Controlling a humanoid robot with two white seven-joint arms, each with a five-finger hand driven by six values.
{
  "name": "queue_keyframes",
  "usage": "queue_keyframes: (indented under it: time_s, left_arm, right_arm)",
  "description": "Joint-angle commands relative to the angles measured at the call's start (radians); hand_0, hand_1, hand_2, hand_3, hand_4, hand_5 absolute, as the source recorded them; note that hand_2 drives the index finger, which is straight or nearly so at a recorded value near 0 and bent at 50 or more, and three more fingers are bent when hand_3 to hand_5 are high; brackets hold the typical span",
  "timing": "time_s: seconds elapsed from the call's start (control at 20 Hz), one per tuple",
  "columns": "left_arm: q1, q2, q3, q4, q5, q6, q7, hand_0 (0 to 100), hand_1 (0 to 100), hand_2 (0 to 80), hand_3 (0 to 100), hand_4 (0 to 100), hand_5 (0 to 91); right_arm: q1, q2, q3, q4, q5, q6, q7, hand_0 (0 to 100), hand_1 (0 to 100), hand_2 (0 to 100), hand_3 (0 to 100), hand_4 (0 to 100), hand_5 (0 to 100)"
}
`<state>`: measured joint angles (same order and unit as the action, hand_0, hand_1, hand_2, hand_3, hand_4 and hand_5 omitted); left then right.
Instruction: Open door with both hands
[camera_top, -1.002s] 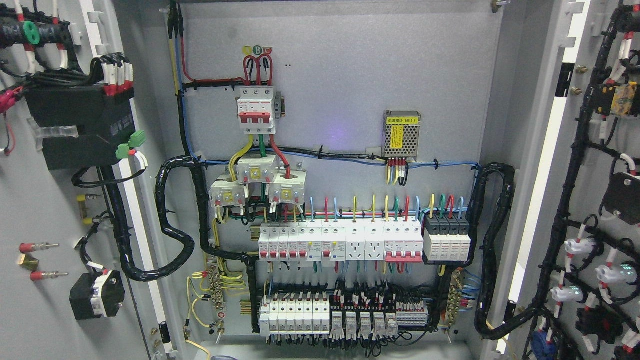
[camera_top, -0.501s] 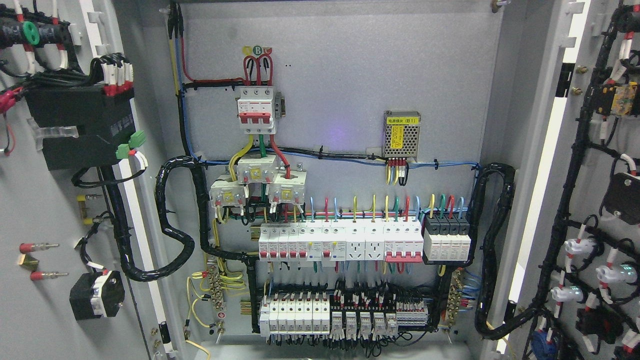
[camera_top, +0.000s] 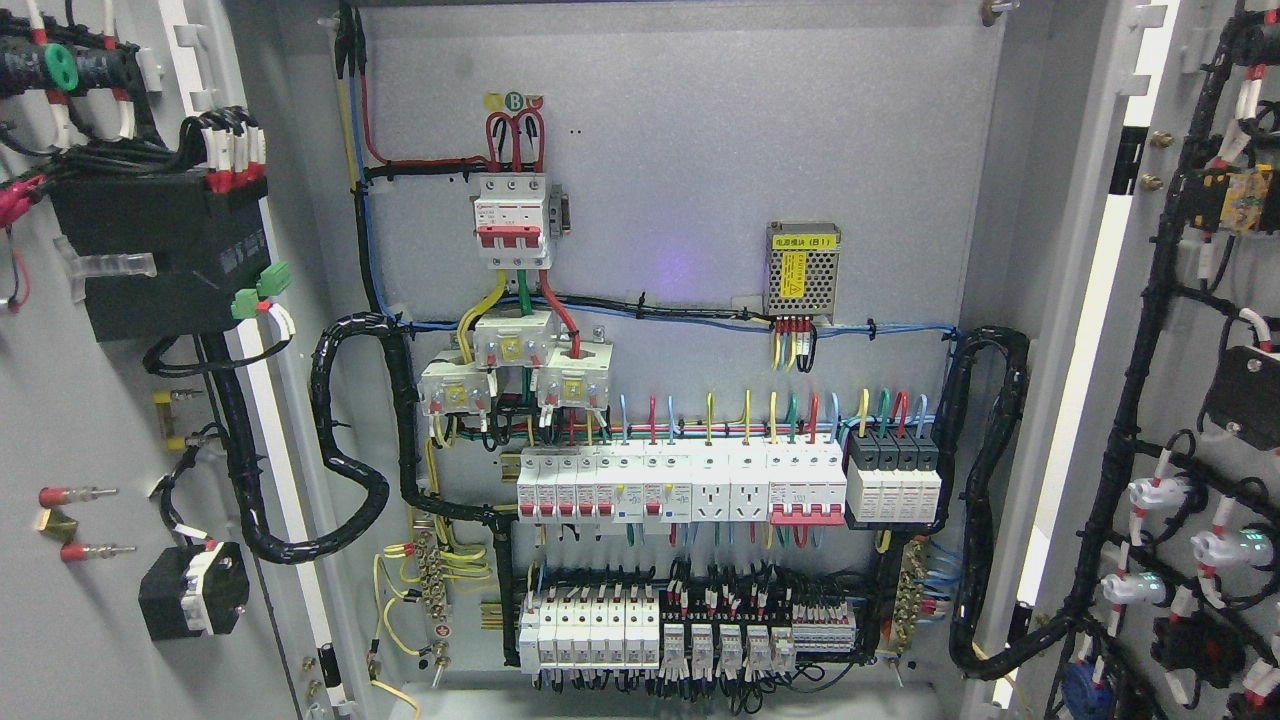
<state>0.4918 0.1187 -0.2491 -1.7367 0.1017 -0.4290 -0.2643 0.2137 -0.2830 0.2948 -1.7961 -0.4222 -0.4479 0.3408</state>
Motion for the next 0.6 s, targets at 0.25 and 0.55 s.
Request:
queue_keyframes:
  time_s: [0.25, 0.55]
  left_arm:
    - [0.002, 0.019, -0.004, -0.182, -0.005, -0.215, 0.007, 0, 0, 0.0, 0, 3, 0.0]
    - [-0.004, 0.004, 0.071, -0.237, -0.005, -0.261, 0.007, 0, 0, 0.0, 0, 3, 0.0]
  right_arm:
    - [0.243, -0.145, -0.212, -0.108, 0.0, -0.228, 0.0, 11, 0, 0, 0, 0, 0]
    - [0.265, -0.153, -0.299, -0.144, 0.0, -0.308, 0.0, 11, 0, 0, 0, 0, 0]
